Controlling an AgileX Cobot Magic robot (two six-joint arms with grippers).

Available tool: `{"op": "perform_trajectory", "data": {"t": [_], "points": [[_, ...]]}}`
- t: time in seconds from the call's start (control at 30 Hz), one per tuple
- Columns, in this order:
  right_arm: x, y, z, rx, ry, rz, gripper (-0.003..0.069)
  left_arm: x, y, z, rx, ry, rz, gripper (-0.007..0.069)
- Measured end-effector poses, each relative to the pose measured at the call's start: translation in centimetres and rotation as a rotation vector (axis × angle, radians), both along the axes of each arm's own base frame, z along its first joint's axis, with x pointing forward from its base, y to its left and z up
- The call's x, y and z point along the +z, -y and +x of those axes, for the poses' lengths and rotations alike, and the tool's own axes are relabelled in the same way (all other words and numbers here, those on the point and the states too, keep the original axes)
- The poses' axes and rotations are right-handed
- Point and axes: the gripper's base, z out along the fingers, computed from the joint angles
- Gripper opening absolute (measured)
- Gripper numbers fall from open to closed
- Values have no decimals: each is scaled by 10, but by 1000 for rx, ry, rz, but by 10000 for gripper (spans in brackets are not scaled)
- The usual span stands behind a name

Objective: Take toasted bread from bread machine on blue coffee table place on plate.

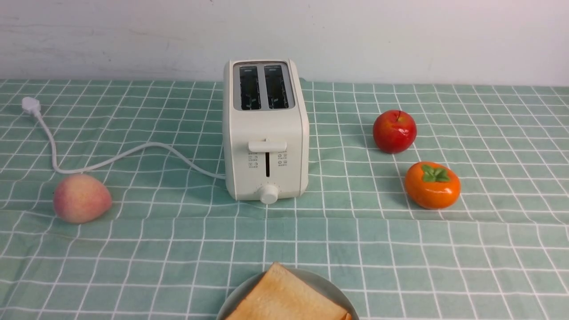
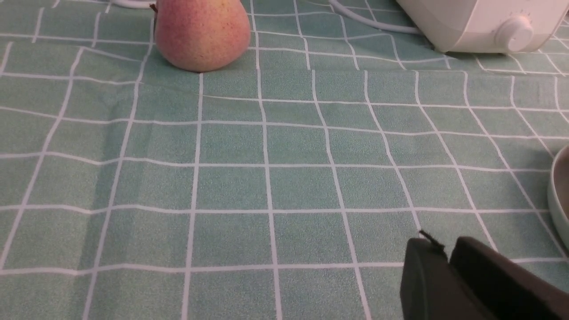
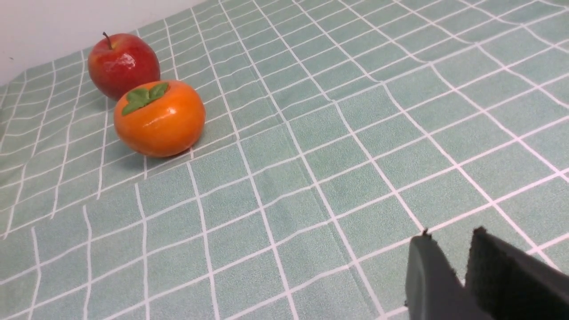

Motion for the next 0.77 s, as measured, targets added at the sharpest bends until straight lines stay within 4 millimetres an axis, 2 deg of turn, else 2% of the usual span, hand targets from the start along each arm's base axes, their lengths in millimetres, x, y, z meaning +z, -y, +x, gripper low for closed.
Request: {"op": "perform_trajectory", "data": {"t": [0.5, 0.77], "points": [[0, -8, 1, 175, -27, -196, 150, 0, 0, 0, 0, 1, -1, 90], [0, -8, 1, 190, -27, -213, 161, 0, 0, 0, 0, 0, -2, 92]]}}
